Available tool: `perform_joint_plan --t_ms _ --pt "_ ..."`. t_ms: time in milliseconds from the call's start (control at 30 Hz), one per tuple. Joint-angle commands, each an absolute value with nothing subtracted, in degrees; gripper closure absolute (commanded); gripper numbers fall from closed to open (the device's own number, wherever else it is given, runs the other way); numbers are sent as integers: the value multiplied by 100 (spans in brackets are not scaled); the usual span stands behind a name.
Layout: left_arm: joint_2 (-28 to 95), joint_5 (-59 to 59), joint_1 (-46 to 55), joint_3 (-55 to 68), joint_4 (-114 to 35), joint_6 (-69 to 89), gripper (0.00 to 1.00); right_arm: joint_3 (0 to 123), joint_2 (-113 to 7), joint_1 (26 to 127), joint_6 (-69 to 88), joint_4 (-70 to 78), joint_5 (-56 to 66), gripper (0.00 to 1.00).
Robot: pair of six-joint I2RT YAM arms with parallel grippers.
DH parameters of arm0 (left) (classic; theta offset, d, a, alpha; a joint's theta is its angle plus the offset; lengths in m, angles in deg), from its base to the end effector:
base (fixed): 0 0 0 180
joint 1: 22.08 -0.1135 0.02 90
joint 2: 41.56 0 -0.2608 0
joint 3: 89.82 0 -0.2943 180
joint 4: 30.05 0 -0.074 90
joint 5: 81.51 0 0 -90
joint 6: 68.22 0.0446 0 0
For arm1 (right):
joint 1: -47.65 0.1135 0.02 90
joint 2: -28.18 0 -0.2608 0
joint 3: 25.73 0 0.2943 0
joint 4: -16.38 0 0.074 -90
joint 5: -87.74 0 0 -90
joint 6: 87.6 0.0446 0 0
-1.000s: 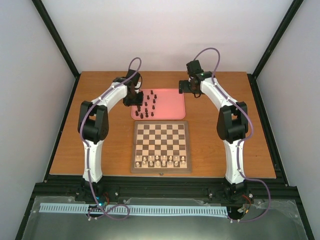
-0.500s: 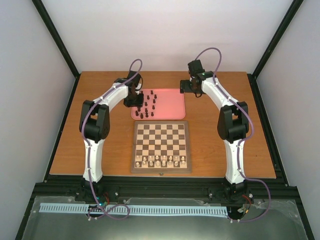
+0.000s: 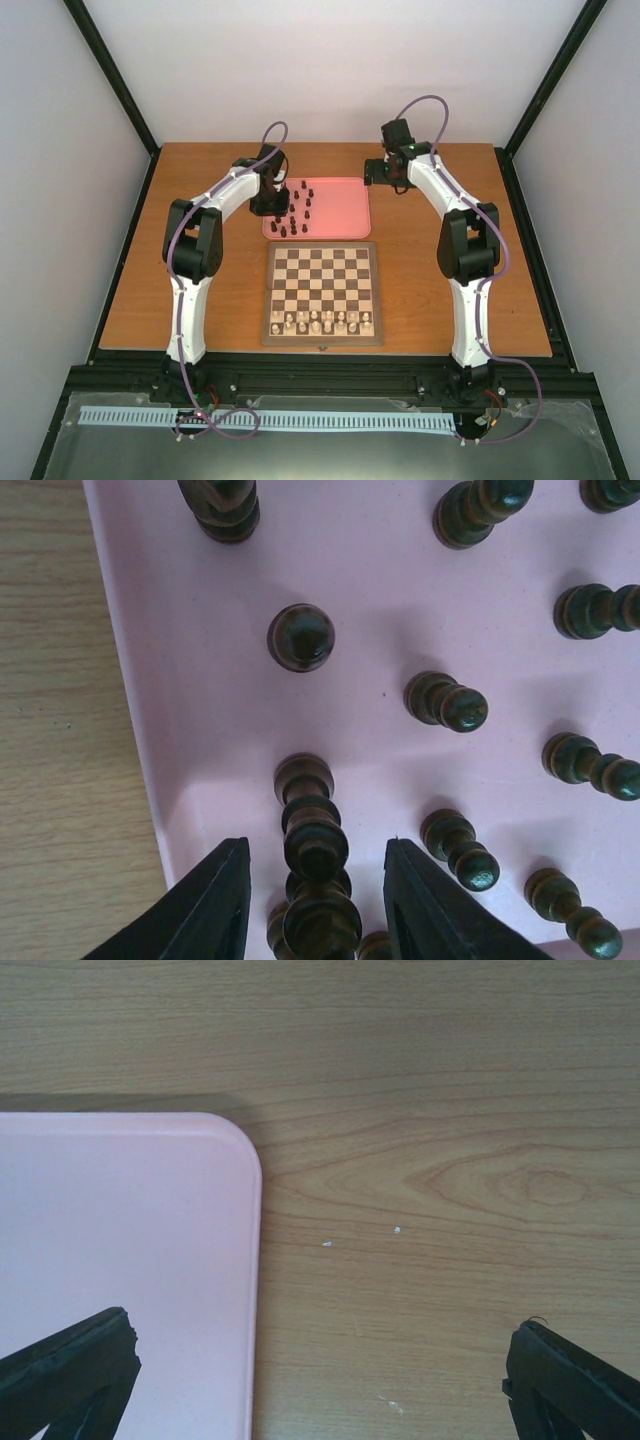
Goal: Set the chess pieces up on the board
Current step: Pick up the chess piece from the storage box.
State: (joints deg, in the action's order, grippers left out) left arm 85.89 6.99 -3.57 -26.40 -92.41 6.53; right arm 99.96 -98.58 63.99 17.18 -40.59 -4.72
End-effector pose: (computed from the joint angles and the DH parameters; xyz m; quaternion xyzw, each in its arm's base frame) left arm 0.4755 -0.1604 0.1515 0.0300 0.9888 -0.0547 0.1358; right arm 0.5121 0.1481 0.2164 -0.0072 0.9611 0.0540 0.2707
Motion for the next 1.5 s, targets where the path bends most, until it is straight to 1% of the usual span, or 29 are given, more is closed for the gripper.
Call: perform_joint_plan --t_ms 0,400,500,767,867,1133,1233,1367,1467 --pt "8645 801 -317 -2870 -9257 578 61 9877 -9856 6338 1716 -3973 -416 0" --pt "8662 848 -318 -2967 -9307 554 63 9886 -9907 6299 1758 -3976 -320 0" --pt "8658 841 -316 -2985 -9325 543 67 9881 -9915 6288 1752 -3977 -323 0" --pt "8669 775 -309 -2964 -9342 538 68 9899 -9913 6287 1747 -3992 -340 0" --pt "8658 761 -309 -2976 -9351 552 73 9890 -9922 6285 1743 -3993 -355 0" --pt "8677 743 -309 -2965 -9369 565 75 9899 -9935 6281 1742 -4008 -377 0" --pt "8667 747 -311 -2977 -9376 587 78 9897 -9939 6281 1733 -4019 -392 0" --pt "8687 742 -309 -2997 -9416 598 87 9893 -9935 6276 1726 -4021 -425 0" --pt "8676 718 -309 -2985 -9405 596 89 9890 -9929 6269 1725 -4029 -436 0"
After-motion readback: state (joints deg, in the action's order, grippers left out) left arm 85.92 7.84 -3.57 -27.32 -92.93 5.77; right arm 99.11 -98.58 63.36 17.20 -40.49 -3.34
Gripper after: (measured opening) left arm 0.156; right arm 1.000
